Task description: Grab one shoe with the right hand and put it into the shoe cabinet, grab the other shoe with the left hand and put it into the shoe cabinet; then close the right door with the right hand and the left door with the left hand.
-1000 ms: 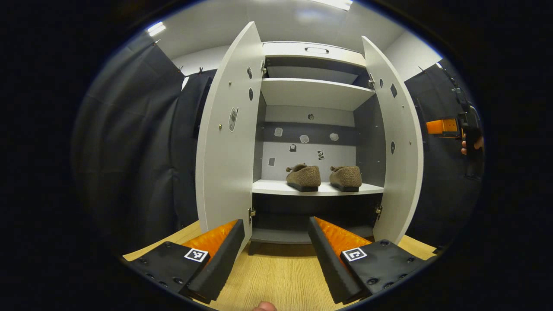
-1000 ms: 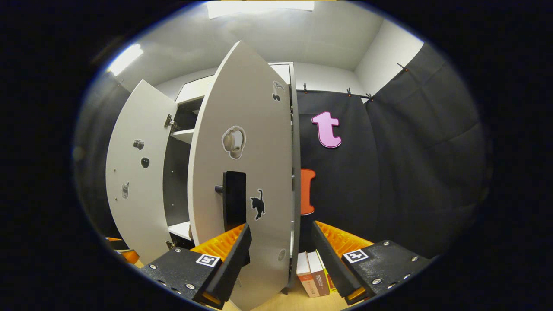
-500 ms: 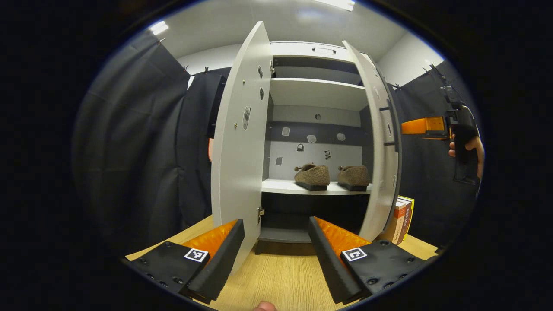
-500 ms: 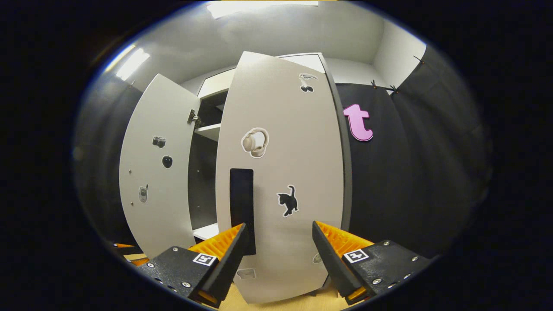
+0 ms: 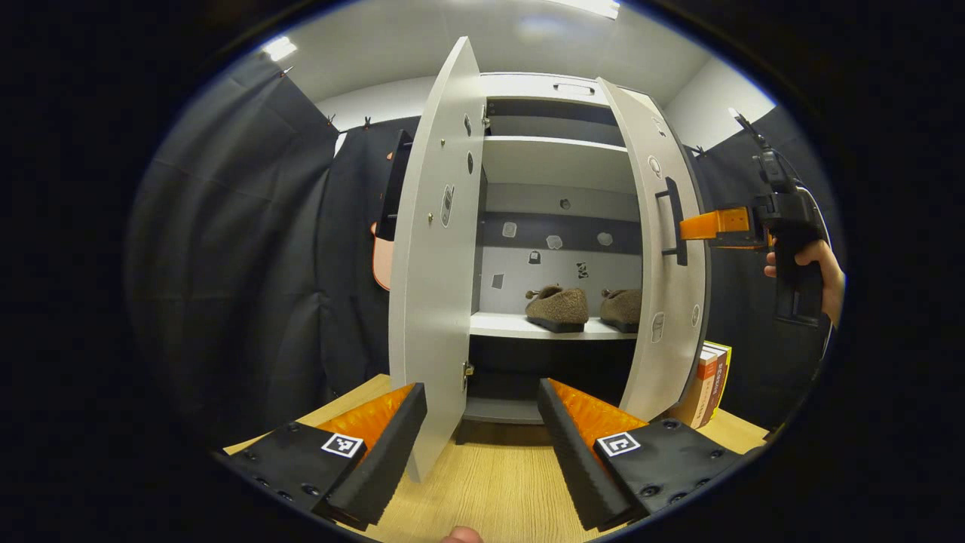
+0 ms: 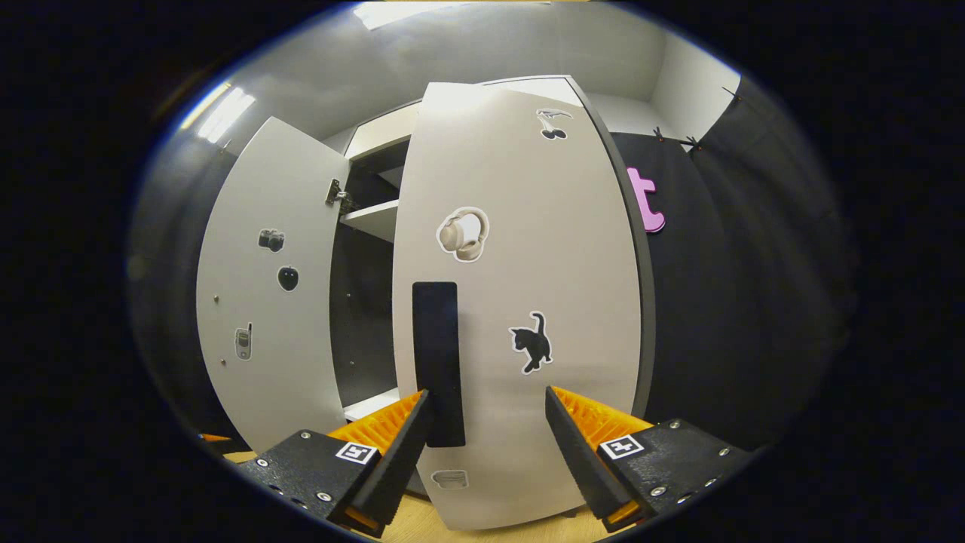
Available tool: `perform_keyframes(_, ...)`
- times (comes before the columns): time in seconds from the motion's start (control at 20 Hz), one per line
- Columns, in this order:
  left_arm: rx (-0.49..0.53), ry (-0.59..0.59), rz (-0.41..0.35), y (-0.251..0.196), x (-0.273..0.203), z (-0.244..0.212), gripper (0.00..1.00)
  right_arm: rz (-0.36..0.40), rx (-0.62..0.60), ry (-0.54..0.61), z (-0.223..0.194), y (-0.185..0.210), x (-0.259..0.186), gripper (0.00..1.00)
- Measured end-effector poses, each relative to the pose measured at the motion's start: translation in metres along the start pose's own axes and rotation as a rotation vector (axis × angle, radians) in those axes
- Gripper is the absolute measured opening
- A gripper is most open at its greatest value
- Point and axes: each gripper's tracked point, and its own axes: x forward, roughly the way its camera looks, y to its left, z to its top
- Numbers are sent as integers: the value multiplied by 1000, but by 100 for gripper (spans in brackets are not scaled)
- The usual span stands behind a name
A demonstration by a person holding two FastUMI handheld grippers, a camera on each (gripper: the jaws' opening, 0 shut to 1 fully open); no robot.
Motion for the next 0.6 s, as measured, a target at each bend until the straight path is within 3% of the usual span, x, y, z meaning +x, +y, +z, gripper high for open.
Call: perform_keyframes(0.6,1,4,-3,1,8,-3,96,-24,-7,29,-7,9,32,92)
